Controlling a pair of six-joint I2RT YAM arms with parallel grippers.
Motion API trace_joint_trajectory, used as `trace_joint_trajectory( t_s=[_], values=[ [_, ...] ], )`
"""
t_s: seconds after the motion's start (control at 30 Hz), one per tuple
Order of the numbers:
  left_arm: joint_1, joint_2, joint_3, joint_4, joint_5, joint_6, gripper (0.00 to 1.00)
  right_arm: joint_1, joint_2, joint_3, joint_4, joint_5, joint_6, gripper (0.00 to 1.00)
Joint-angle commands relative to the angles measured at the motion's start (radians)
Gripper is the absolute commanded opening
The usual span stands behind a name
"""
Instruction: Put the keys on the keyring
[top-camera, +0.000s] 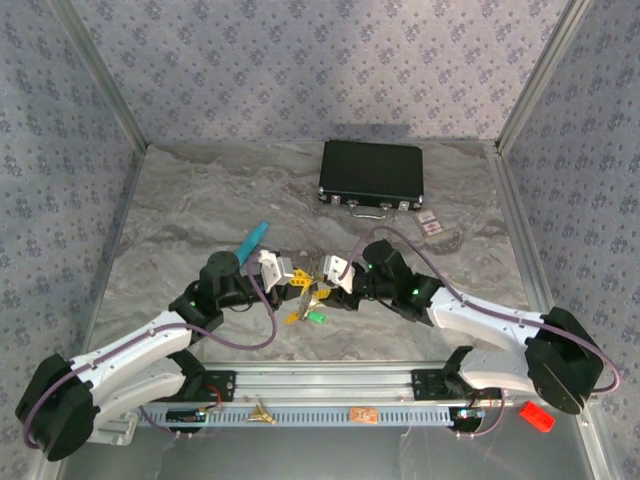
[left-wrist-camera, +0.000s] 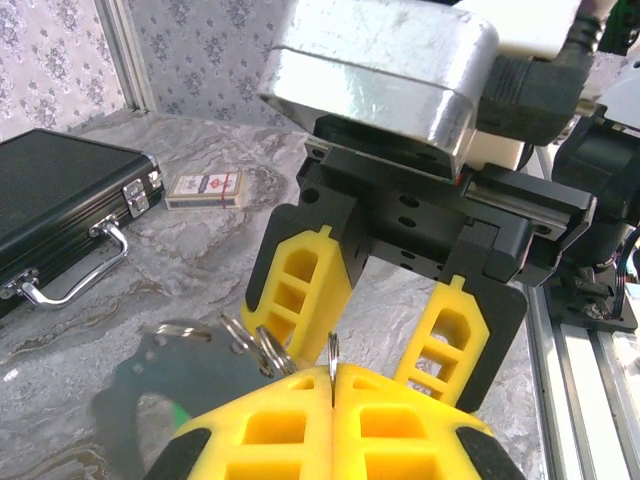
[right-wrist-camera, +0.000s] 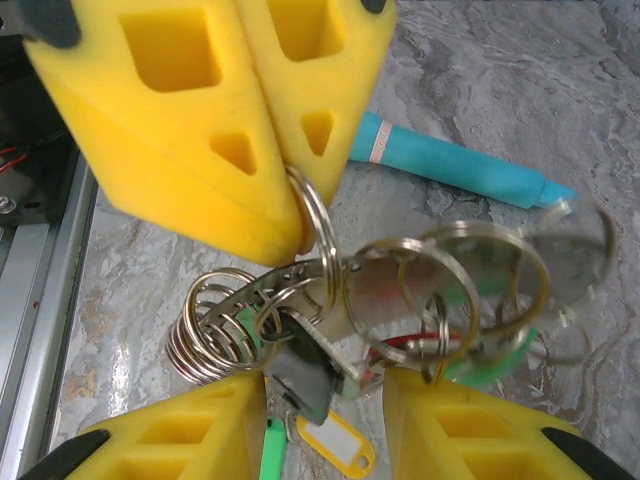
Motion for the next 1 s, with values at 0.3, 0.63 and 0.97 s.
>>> trace_joint_trajectory(
  t_s=[0.3,0.63,0.97],
  values=[
    [0.004,-0.019,0.004,0.091,0.023,-0.02,0.0,-0.001,0.036,0.0,0.076,-0.048,0.039,0.24],
    [0.008,-0.05,0.012,-0.003,-0.04,0.042,0.0,-0.027,-0.033,-0.005,-0.002,-0.043,0.035,0.0],
    [0.01,-0.049,0.036,-0.107,-0.048,0.102,0.0,-0.034,-0.083,0.03,-0.093,-0.001,0.009,0.0]
  ],
)
